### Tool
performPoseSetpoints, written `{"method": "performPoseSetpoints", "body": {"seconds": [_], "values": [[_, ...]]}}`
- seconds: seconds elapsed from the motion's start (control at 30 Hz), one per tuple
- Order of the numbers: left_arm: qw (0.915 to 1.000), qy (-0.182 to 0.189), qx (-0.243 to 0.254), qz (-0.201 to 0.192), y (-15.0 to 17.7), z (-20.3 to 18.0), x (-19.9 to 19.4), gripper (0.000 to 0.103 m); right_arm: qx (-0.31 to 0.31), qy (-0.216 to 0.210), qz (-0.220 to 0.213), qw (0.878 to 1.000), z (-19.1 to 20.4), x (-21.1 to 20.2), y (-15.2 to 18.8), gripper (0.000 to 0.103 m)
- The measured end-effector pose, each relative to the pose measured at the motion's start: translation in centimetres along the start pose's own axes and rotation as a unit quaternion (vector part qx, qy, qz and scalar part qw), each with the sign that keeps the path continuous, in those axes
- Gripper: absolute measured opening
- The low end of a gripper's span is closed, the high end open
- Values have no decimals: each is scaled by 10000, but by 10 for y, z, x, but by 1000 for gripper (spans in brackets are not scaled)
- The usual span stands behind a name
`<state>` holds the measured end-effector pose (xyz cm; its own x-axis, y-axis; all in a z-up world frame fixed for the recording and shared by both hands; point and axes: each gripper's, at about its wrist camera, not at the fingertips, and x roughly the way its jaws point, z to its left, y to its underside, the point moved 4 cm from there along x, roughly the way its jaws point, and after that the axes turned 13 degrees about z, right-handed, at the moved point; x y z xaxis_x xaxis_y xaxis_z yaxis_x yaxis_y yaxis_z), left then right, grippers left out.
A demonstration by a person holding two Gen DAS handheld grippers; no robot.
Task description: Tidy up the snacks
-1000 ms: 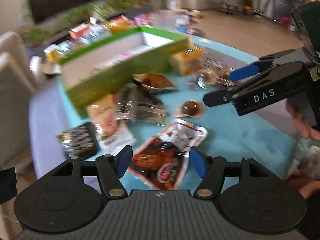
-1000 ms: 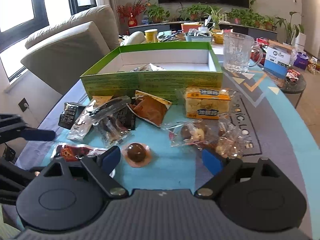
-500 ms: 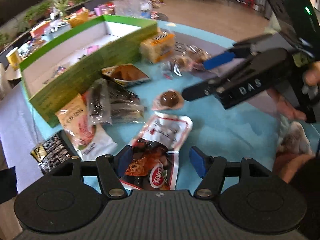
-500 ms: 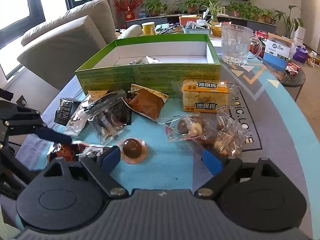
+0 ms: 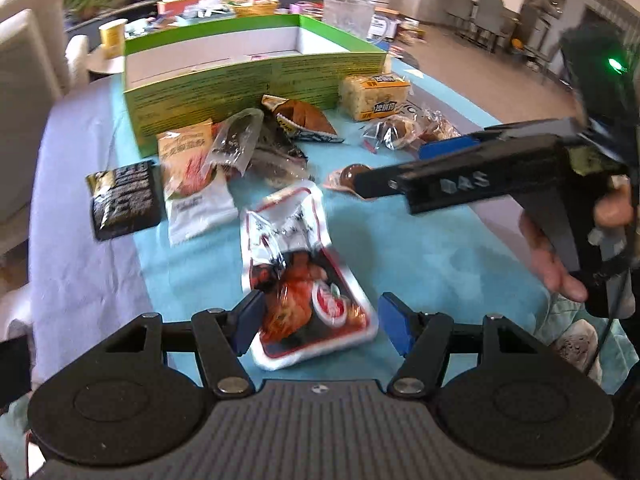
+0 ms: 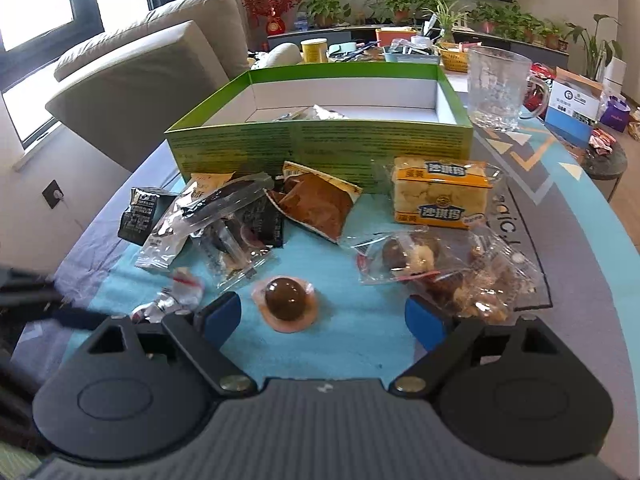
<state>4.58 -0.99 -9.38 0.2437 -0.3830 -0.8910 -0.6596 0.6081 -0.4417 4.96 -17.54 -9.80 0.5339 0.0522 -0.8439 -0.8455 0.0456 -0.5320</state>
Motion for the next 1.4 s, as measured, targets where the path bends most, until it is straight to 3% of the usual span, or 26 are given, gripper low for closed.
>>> {"method": "performPoseSetpoints", "body": {"seconds": [0.17, 0.23, 0.43, 0.57, 0.73, 0.9, 1.03, 1.13, 1.23, 1.4], "values": [[9962, -724, -125, -463, -2, -5, -17, 60, -69, -32, -61, 10000, 3, -3, 2, 45], [9946, -802, -336, -562, -7, -1, -17, 60, -197, -35, -82, 9998, 3, -8, 5, 45], [9895, -626, -1278, -232, -23, 16, 9, 60, -521, 379, -539, 9965, -16, -36, 15, 45], [9885, -509, -1403, -230, -26, 13, 16, 60, -255, 757, -589, 9951, -46, -34, 10, 45], [9894, -564, -1332, -120, -31, 5, 20, 60, 1, 460, -354, 9983, -74, -9, 0, 45], [9831, -278, -1805, -106, -36, 11, 17, 60, -32, 398, -64, 9992, -80, 7, -2, 45], [9782, -309, -2053, -44, -39, 13, 17, 60, 70, 260, -154, 9995, -79, 5, 1, 45], [9797, -386, -1966, 34, -41, 7, 20, 60, 37, 332, -214, 9992, -75, 9, 1, 45], [9837, -725, -1644, 14, -42, -2, 25, 61, -16, 563, -238, 9981, -69, 13, 0, 45], [9831, -974, -1548, -56, -43, -7, 29, 60, 129, 735, -293, 9968, -67, 16, -3, 45]]}}
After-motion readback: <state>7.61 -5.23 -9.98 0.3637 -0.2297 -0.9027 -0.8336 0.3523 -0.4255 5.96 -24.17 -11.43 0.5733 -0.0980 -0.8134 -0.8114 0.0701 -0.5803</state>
